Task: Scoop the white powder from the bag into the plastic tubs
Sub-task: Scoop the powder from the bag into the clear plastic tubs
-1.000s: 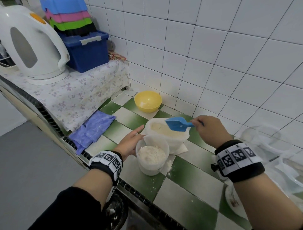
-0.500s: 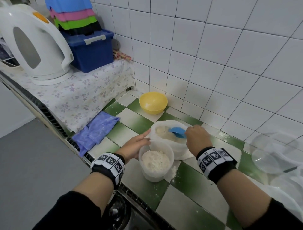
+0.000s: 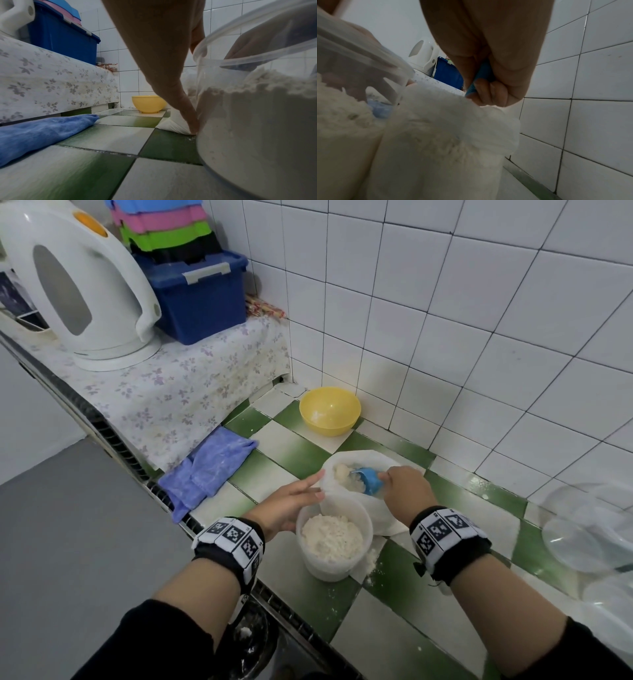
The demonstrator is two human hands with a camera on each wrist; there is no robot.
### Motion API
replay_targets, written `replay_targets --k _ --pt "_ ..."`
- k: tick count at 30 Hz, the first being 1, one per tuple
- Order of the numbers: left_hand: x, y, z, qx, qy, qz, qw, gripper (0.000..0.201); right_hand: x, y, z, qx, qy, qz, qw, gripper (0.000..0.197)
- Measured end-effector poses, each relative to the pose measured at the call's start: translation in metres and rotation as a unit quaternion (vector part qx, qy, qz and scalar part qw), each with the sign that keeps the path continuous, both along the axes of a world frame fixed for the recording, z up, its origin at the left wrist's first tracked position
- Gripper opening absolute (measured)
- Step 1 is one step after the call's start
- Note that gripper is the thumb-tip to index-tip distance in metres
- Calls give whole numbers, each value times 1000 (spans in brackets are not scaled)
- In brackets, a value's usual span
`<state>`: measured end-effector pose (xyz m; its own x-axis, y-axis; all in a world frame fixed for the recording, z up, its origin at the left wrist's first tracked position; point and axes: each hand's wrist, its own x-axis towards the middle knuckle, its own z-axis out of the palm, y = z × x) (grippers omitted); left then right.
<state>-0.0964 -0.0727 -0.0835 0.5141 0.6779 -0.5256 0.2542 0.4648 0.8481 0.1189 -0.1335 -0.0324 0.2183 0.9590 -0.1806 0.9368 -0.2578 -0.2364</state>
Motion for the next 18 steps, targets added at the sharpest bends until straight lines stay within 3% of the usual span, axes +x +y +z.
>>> replay_targets --k 4,9,18 --pt "1 -1 2 -7 0 1 1000 54 -2 5 -4 4 57 -46 997 25" --pt "2 -1 4 -7 1 -1 1000 52 1 11 -10 13 155 -94 983 34" --pt "3 -6 7 -6 -1 17 1000 51 13 -1 -3 11 309 -208 928 32"
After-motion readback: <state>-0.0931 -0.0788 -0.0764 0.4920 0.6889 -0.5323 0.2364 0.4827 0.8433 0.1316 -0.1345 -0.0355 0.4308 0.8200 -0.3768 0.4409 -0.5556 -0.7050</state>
